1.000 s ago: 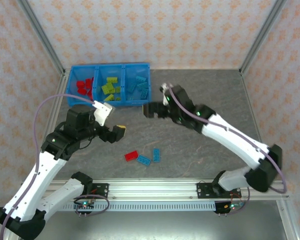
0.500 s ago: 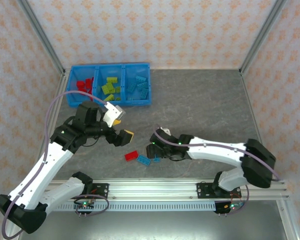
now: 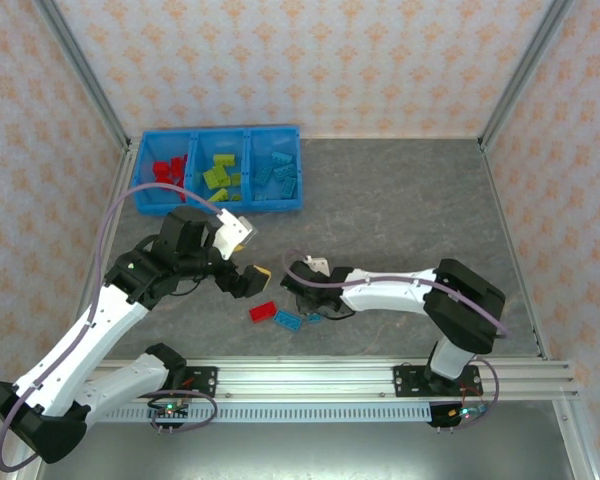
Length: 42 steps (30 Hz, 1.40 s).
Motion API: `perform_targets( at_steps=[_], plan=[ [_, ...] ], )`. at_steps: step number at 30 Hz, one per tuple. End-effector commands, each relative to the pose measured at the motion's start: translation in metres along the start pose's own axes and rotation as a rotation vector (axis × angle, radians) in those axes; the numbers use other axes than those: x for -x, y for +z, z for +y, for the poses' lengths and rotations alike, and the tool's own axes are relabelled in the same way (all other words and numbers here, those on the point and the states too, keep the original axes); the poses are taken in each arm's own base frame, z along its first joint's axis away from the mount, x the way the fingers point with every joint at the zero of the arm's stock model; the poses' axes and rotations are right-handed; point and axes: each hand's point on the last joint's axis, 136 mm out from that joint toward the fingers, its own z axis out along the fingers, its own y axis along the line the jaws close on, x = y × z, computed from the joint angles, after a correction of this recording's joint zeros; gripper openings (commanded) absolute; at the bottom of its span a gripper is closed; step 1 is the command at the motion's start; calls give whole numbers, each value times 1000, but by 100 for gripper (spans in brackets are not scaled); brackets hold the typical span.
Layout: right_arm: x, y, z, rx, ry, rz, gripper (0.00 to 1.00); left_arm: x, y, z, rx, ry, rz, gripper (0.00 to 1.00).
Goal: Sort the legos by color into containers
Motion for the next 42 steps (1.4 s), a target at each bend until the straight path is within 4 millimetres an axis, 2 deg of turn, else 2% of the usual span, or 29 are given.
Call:
perform_targets(
  at_steps=[1, 4, 8, 10, 12, 15, 18, 20, 22, 24, 26, 27, 30, 33, 36, 40, 42],
  plan=[
    [27, -33, -5, -14, 4, -131, 32, -1, -4, 5, 43, 14, 6, 99],
    [58, -71, 0, 31, 1, -271, 30, 1, -8, 6, 53, 20, -10, 99],
    [114, -124, 10, 70, -45, -497, 29, 4, -19, 13, 123, 28, -51, 99],
    [142, -140, 18, 94, -65, -587, 29, 5, -26, 21, 185, 26, -70, 99],
    [176, -147, 22, 102, -63, -658, 29, 4, -33, 35, 272, 13, -78, 100],
    [226, -141, 28, 69, -78, -708, 28, 1, -44, 57, 416, -15, -71, 100],
    [275, -115, 41, 39, -104, -702, 27, -2, -50, 72, 504, -38, -61, 100],
    [302, -89, 49, 16, -120, -680, 26, -3, -51, 74, 520, -43, -58, 100],
    [328, -71, 57, 0, -134, -676, 29, -2, -51, 74, 517, -46, -61, 100],
    [348, -57, 63, -30, -150, -664, 37, -2, -52, 74, 519, -46, -63, 100],
    [363, -52, 69, -73, -177, -643, 58, -2, -53, 75, 527, -48, -66, 100],
    [365, -51, 70, -89, -189, -623, 62, -2, -53, 75, 528, -48, -68, 100],
    [367, -59, 71, -101, -202, -589, 68, -3, -54, 76, 533, -49, -70, 100],
    [357, -84, 70, -55, -193, -572, 71, -2, -54, 76, 533, -50, -68, 100],
    [331, -112, 69, 45, -194, -539, 75, -2, -52, 76, 530, -49, -64, 100],
    [277, -148, 60, 169, -214, -515, 81, -3, -51, 76, 523, -52, -59, 100],
    [247, -159, 52, 204, -225, -507, 83, -2, -50, 74, 515, -50, -59, 100]
  ],
)
